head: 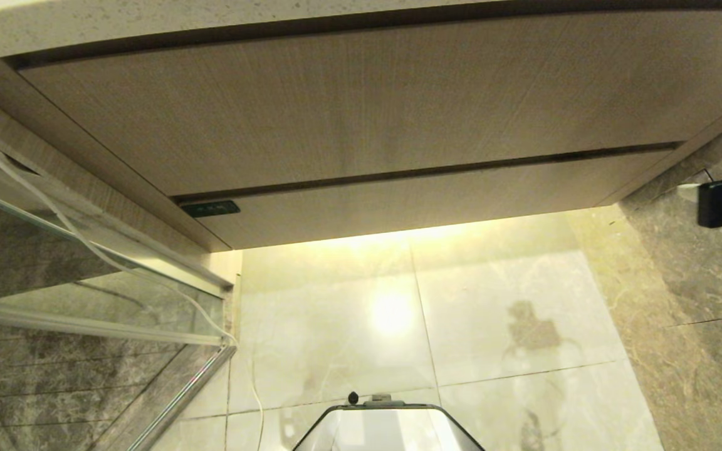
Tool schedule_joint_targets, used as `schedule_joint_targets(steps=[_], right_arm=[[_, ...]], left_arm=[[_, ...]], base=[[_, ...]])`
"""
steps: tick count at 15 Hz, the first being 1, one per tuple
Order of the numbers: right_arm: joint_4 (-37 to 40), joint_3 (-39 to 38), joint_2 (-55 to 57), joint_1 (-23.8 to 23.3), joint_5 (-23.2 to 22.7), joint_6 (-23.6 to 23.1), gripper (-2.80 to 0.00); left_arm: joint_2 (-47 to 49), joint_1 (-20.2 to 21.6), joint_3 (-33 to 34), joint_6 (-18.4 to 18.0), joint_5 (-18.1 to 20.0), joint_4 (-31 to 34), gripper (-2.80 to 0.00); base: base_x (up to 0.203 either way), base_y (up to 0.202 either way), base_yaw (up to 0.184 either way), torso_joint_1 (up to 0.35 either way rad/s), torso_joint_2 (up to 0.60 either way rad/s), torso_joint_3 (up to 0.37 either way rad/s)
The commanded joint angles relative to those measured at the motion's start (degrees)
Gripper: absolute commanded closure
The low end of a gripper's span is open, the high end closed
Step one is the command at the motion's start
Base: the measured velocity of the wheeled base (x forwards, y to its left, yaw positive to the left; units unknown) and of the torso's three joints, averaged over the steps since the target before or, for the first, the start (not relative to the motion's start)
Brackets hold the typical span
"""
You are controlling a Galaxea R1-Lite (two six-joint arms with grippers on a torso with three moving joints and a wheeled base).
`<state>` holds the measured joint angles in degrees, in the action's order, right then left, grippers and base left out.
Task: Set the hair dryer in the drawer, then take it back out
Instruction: Pull open the drawer
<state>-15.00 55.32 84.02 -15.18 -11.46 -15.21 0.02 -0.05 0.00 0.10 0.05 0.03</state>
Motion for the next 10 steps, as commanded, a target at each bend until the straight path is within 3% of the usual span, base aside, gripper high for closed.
schedule_joint_targets(steps=[1,4,6,8,10], right_arm=[[3.8,-14.0,-35.1,4.0,-0.5,1.8,0.00],[7.2,-34.2,-63.6,11.2,2.9,4.2,0.00],[9.5,-47.1,-74.7,16.4,5.5,5.8,0.00],[11.5,-51.2,-78.0,19.7,7.7,7.2,0.00],[11.4,-51.2,-78.1,19.8,7.8,7.3,0.00]], left_arm=[[0.0,0.0,0.0,0.0,0.0,0.0,0.00],[0.0,0.0,0.0,0.0,0.0,0.0,0.00],[0.0,0.0,0.0,0.0,0.0,0.0,0.00],[0.0,0.0,0.0,0.0,0.0,0.0,0.00],[0.0,0.0,0.0,0.0,0.0,0.0,0.00]], base=[[0.000,0.000,0.000,0.000,0.00,0.000],[0.000,0.000,0.000,0.000,0.00,0.000],[0.000,0.000,0.000,0.000,0.00,0.000],[0.000,0.000,0.000,0.000,0.00,0.000],[0.000,0.000,0.000,0.000,0.00,0.000]])
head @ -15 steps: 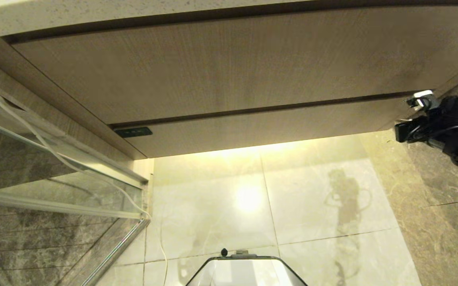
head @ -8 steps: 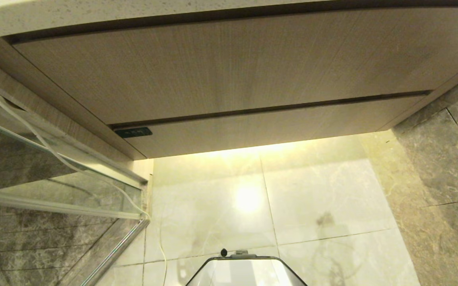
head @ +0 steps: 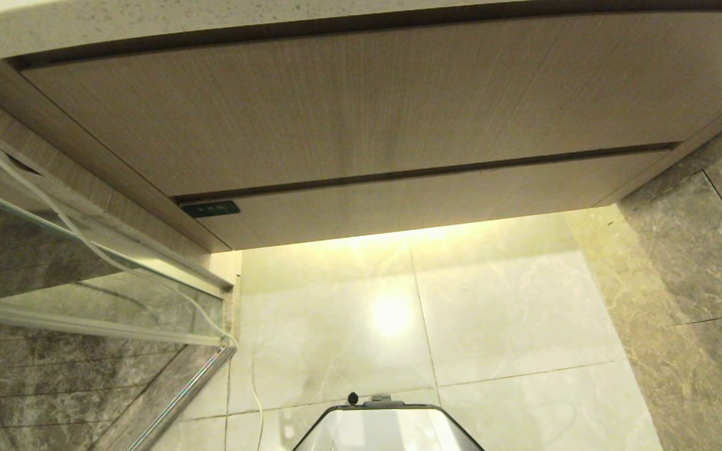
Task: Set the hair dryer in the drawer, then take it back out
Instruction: Pull open the drawer
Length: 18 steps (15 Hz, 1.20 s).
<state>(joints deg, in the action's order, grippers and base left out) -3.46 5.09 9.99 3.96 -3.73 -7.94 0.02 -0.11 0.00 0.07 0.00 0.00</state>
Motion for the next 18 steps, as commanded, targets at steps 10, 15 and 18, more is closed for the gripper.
schedule_joint_targets(steps=[10,15,18], right_arm=[[-3.0,-7.4,-12.3,4.3,2.1,4.2,0.00],[-3.0,-7.4,-12.3,4.3,2.1,4.2,0.00],[-3.0,-7.4,-12.3,4.2,2.1,4.2,0.00]], left_arm=[[0.0,0.0,0.1,0.0,0.0,0.0,0.00],[0.0,0.0,0.1,0.0,0.0,0.0,0.00],[0.0,0.0,0.1,0.0,0.0,0.0,0.00]], base=[[0.000,0.000,0.000,0.000,0.00,0.000],[0.000,0.000,0.000,0.000,0.00,0.000],[0.000,0.000,0.000,0.000,0.00,0.000]])
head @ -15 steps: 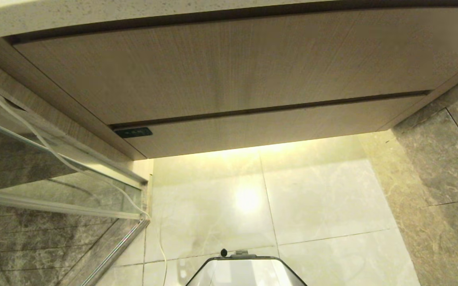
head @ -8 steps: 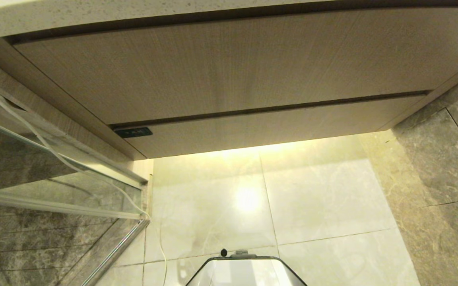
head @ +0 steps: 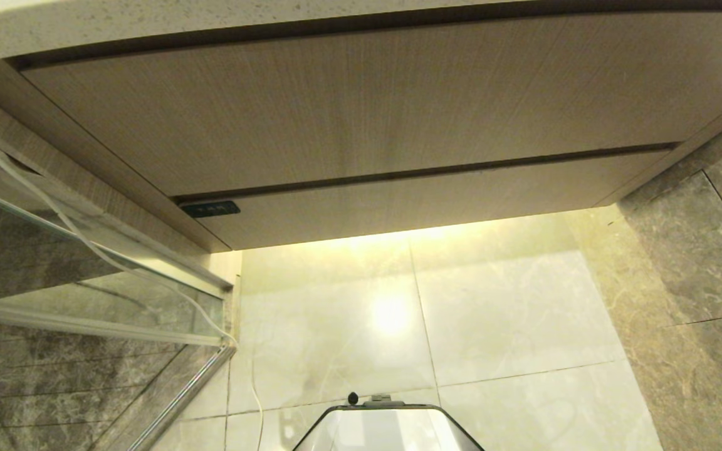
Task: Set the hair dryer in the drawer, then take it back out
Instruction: Pull open the drawer
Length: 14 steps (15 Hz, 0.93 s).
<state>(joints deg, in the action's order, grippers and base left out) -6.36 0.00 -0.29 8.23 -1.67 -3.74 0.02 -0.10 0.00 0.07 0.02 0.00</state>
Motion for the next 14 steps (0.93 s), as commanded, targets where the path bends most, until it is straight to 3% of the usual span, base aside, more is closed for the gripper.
schedule_joint_targets(steps=[1,12,14], right_arm=[[-0.1,-2.3,-2.0,-0.1,-0.1,-0.2,0.00],[-0.5,-2.2,-2.0,-0.1,0.1,-0.1,0.00],[2.9,3.2,-2.0,-0.1,-0.2,-0.3,0.00]], left_arm=[[0.0,0.0,0.0,0.0,0.0,0.0,0.00],[0.0,0.0,0.1,0.0,0.0,0.0,0.00],[0.0,0.0,0.1,0.0,0.0,0.0,0.00]], base=[[0.000,0.000,0.000,0.000,0.00,0.000],[0.000,0.000,0.000,0.000,0.00,0.000],[0.000,0.000,0.000,0.000,0.00,0.000]])
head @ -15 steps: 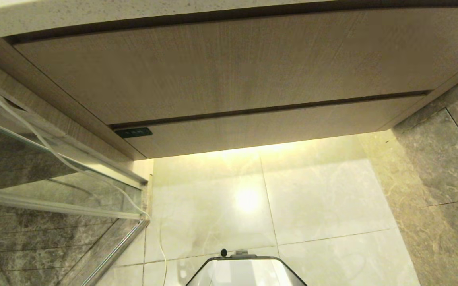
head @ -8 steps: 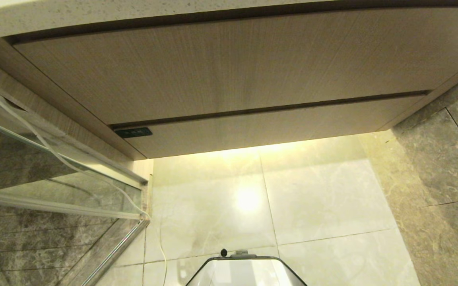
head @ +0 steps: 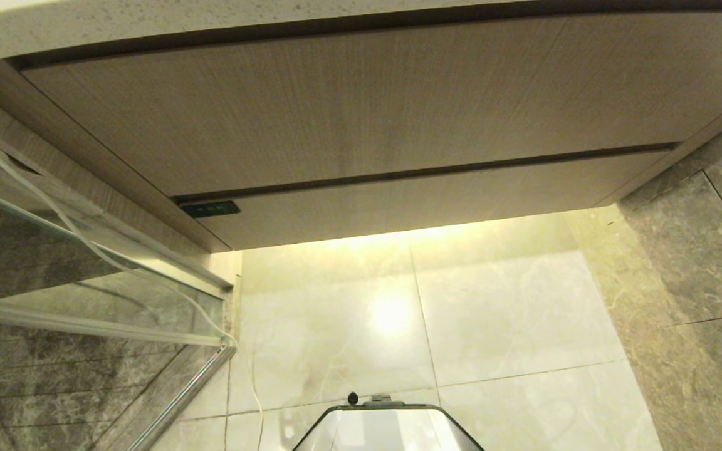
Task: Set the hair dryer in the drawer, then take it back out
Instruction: Pull open the drawer
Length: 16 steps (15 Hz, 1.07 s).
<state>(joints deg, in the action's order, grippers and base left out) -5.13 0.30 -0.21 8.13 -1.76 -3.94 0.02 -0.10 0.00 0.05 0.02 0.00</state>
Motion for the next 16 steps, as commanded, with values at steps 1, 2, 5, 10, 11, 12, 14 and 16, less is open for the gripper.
schedule_joint_targets(steps=[1,2,5,10,11,12,14,16], right_arm=[[4.6,9.4,-2.1,0.0,-0.1,-0.1,0.00],[8.9,17.8,-1.0,0.0,-0.1,0.0,0.00],[22.3,36.0,5.7,-0.1,0.0,0.2,0.00],[25.1,37.4,6.8,-0.1,0.0,0.3,0.00],[25.1,37.4,6.8,-0.1,0.0,0.3,0.00],[25.1,37.4,6.8,-0.1,-0.1,0.3,0.00],[25.1,42.0,11.1,-0.3,-3.5,0.1,-2.80],[24.8,48.2,22.5,-0.6,-6.9,-0.4,-2.80]], left_arm=[[0.0,0.0,0.1,0.0,0.0,0.0,0.00],[0.0,0.0,0.1,0.0,0.0,0.0,0.00],[0.0,0.0,0.1,0.0,0.0,0.0,0.00],[0.0,0.0,0.1,0.0,0.0,0.0,0.00],[0.0,0.0,0.1,0.0,0.0,0.0,0.00],[0.0,0.0,0.1,0.0,0.0,0.0,0.00],[0.0,0.0,0.1,0.0,0.0,0.0,0.00],[0.0,0.0,0.1,0.0,0.0,0.0,0.00]], base=[[0.000,0.000,0.000,0.000,0.00,0.000],[0.000,0.000,0.000,0.000,0.00,0.000],[0.000,0.000,0.000,0.000,0.00,0.000],[0.000,0.000,0.000,0.000,0.00,0.000],[0.000,0.000,0.000,0.000,0.00,0.000],[0.000,0.000,0.000,0.000,0.00,0.000],[0.000,0.000,0.000,0.000,0.00,0.000],[0.000,0.000,0.000,0.000,0.00,0.000]])
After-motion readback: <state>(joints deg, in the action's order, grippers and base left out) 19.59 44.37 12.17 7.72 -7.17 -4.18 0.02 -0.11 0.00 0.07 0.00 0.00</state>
